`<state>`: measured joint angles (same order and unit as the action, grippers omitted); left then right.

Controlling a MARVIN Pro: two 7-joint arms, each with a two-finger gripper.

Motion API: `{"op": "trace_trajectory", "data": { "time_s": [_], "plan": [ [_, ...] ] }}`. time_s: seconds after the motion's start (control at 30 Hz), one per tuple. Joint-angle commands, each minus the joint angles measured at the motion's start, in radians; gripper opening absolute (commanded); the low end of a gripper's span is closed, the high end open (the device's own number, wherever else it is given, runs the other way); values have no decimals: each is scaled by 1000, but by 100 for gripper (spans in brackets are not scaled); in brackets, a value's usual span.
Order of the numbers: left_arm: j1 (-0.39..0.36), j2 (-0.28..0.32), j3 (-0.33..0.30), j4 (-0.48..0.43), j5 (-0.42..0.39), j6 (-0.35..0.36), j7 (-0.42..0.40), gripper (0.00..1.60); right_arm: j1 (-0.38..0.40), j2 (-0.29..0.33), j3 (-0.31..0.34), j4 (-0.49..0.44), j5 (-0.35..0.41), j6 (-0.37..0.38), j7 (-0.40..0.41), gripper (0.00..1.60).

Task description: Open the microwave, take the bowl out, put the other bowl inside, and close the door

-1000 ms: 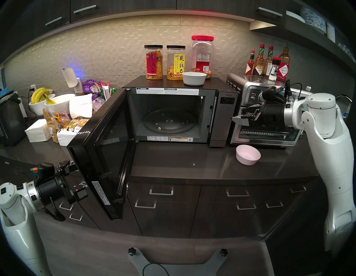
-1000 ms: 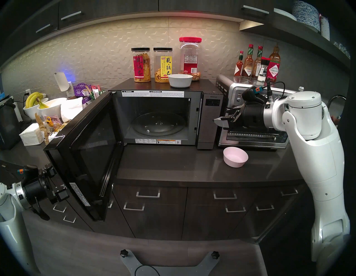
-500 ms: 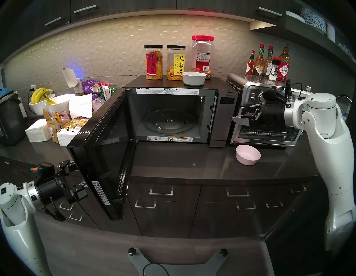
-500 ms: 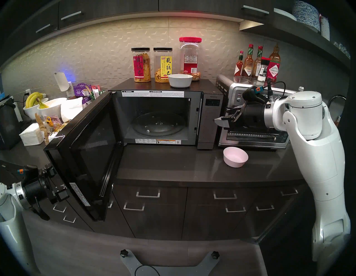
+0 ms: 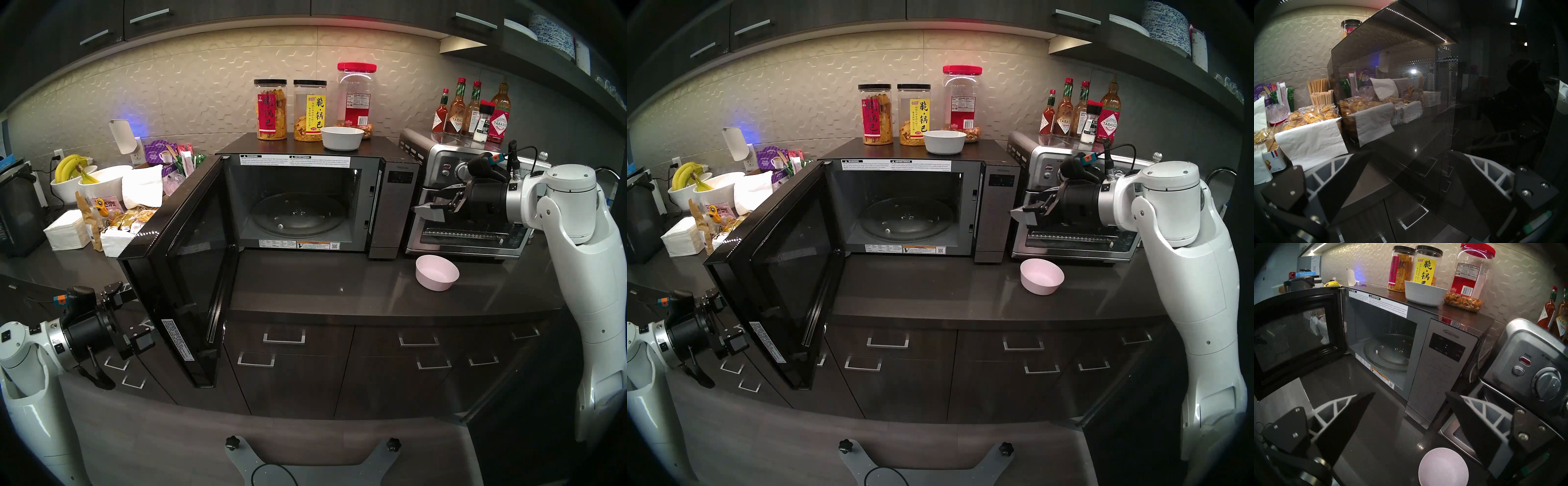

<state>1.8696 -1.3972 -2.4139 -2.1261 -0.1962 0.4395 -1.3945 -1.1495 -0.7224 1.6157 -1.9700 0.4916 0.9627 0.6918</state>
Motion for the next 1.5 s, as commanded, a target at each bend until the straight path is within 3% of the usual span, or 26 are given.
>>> {"op": "trace_trajectory", "data": {
  "time_s": [0.0,0.3,0.83,1.47],
  "plan": [
    [1,2,1,-15,-8,-2,-11,160,-30,26,28,-4,2,-3,6,160],
    [1,2,1,-15,-8,-2,-11,160,-63,24,20,10,-15,-4,-5,160],
    [1,2,1,-15,-8,-2,-11,160,-55,6,-32,89,-67,-41,-42,160],
    [1,2,1,-15,-8,-2,-11,160,-155,57,15,127,-87,-96,10,160]
  ]
}}
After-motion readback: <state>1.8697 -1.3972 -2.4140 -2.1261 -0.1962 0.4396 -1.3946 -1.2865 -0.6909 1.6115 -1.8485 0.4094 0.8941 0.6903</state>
